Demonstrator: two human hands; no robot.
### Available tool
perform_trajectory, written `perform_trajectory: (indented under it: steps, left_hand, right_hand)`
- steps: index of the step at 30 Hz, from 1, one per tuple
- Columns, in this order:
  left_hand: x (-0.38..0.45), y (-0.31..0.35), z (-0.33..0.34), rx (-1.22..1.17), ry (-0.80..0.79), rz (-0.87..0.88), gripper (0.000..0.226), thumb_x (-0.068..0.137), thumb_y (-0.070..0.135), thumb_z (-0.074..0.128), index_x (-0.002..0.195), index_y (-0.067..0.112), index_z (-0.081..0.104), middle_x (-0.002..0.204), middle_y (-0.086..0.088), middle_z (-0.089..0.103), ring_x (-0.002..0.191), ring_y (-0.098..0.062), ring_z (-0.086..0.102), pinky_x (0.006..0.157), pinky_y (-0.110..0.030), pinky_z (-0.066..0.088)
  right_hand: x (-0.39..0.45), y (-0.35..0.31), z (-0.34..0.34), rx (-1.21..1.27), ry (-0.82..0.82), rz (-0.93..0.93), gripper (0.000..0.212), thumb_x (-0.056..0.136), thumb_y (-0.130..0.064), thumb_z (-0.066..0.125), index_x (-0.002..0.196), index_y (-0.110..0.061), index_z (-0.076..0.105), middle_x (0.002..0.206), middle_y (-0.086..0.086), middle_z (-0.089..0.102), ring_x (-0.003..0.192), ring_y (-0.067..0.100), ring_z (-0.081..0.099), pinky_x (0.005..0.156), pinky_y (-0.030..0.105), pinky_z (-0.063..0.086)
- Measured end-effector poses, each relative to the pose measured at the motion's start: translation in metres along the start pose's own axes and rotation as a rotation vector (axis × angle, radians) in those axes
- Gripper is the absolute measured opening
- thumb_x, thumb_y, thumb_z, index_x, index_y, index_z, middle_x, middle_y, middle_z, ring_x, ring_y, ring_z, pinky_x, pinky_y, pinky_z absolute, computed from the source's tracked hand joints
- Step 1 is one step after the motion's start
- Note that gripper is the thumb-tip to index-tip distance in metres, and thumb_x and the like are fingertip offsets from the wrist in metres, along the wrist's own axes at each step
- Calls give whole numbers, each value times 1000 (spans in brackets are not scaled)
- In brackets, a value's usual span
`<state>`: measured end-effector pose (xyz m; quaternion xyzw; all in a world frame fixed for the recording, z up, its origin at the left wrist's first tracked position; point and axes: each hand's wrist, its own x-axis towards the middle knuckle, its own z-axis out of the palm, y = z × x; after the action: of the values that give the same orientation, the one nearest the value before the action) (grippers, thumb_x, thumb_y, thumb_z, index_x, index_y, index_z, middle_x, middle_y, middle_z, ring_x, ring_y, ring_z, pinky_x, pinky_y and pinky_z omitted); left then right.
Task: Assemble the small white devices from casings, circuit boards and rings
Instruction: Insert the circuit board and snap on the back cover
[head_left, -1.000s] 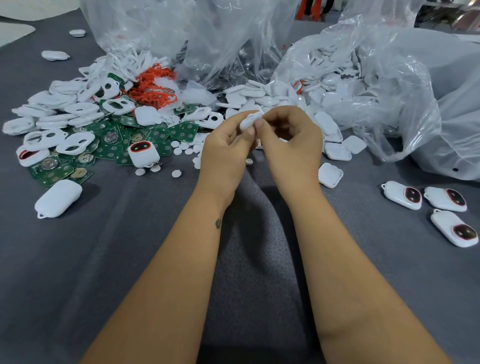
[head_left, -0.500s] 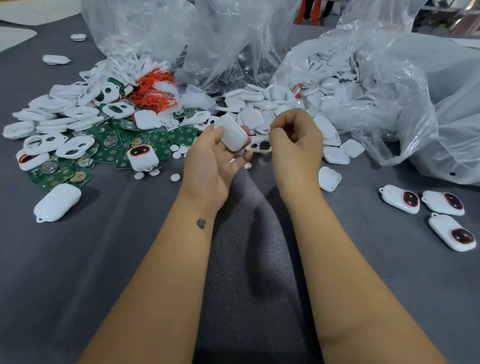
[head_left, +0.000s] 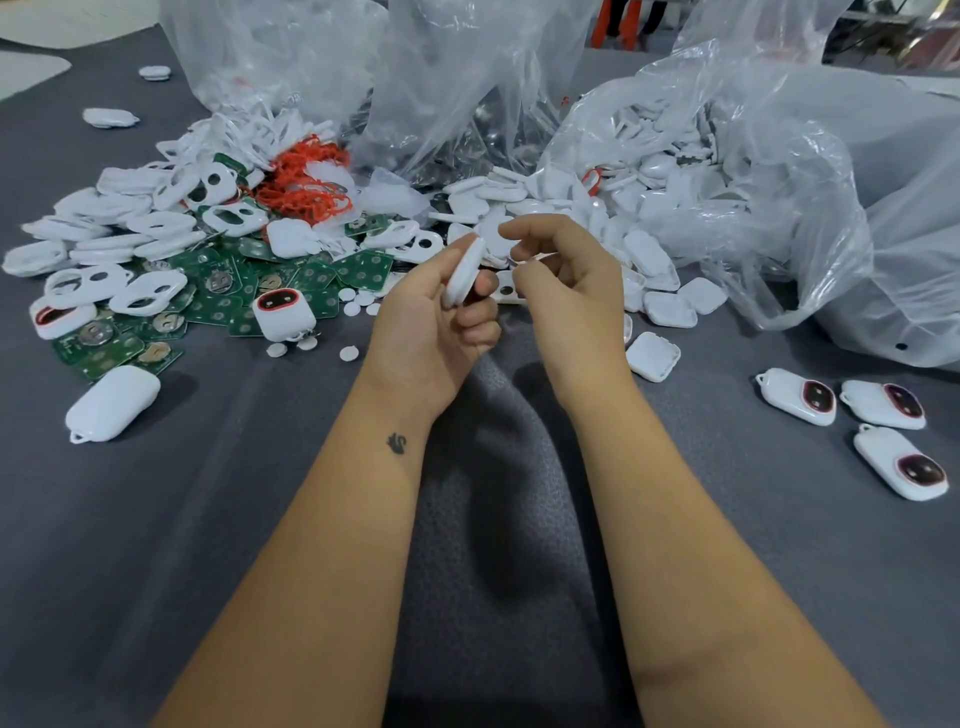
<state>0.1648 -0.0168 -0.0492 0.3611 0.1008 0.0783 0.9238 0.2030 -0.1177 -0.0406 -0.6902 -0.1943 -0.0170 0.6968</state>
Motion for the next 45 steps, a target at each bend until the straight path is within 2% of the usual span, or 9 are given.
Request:
perform_trajectory:
  steps: [5, 9, 11, 18, 23, 26, 33, 39, 45]
  left_hand:
    - [2, -4, -1, 130, 26, 60, 16, 101, 21, 38, 95, 16, 53, 56, 4, 46, 41, -5, 28, 42, -17, 21]
    - [3, -10, 2, 260, 109, 225, 17, 101, 10, 36, 106, 13, 52, 73, -1, 55, 48, -6, 35, 44, -18, 27]
    - [3, -11, 3, 296, 121, 263, 20, 101, 9, 38, 112, 13, 55, 78, -1, 59, 53, -8, 40, 46, -19, 31]
    - [1, -5, 1, 243, 50, 284, 44, 95, 0, 38, 122, 24, 62, 104, 1, 73, 72, -9, 61, 61, -20, 48]
    - [-1, -5, 1, 197, 2, 285, 35, 97, 1, 49, 127, 14, 61, 95, -1, 70, 70, -9, 58, 69, -20, 54]
    - [-2, -4, 2, 187, -15, 299, 34, 96, 0, 51, 128, 9, 59, 90, -3, 67, 66, -7, 56, 69, -17, 54]
    - [-3, -4, 3, 186, -18, 300, 35, 96, 0, 52, 130, 7, 57, 91, -6, 64, 65, -6, 59, 66, -17, 54]
    - [0, -7, 0, 255, 73, 279, 24, 94, 5, 58, 115, 15, 64, 83, 2, 70, 67, -7, 63, 70, -21, 56]
    - [-2, -9, 3, 241, 131, 292, 12, 94, 2, 57, 100, 9, 65, 71, 0, 72, 65, -8, 68, 64, -20, 56]
  right_hand:
    - [-2, -3, -1, 15, -75, -10, 42, 78, 12, 45, 92, -18, 71, 91, 0, 56, 70, 4, 49, 60, 9, 41]
    - [-2, -4, -1, 207, -131, 39, 36, 78, 17, 40, 92, -2, 68, 67, -10, 60, 50, -2, 51, 47, 10, 41]
    - [0, -2, -2, 229, -126, 44, 36, 78, 17, 41, 93, -1, 69, 61, -14, 60, 49, -3, 51, 49, 10, 41]
    - [9, 8, -4, 139, -5, 70, 33, 81, 8, 59, 96, -18, 72, 90, 0, 67, 76, 6, 58, 67, 17, 46]
    - [11, 8, -7, 281, -13, 109, 31, 85, 8, 56, 98, -16, 71, 90, 3, 70, 82, 12, 62, 64, 19, 49]
    - [11, 8, -7, 382, -39, 148, 27, 88, 7, 54, 100, -11, 70, 93, 13, 70, 75, 16, 61, 62, 22, 47]
    - [11, 8, -6, 442, -52, 180, 25, 89, 7, 53, 100, -8, 70, 86, 11, 69, 70, 15, 59, 61, 24, 46]
    - [12, 12, -7, 416, -24, 204, 30, 89, 10, 55, 116, -1, 62, 97, 19, 64, 82, 22, 60, 64, 21, 50]
    - [11, 12, -8, 459, -31, 313, 24, 95, 0, 51, 115, 3, 63, 85, 14, 63, 64, 15, 55, 58, 22, 46]
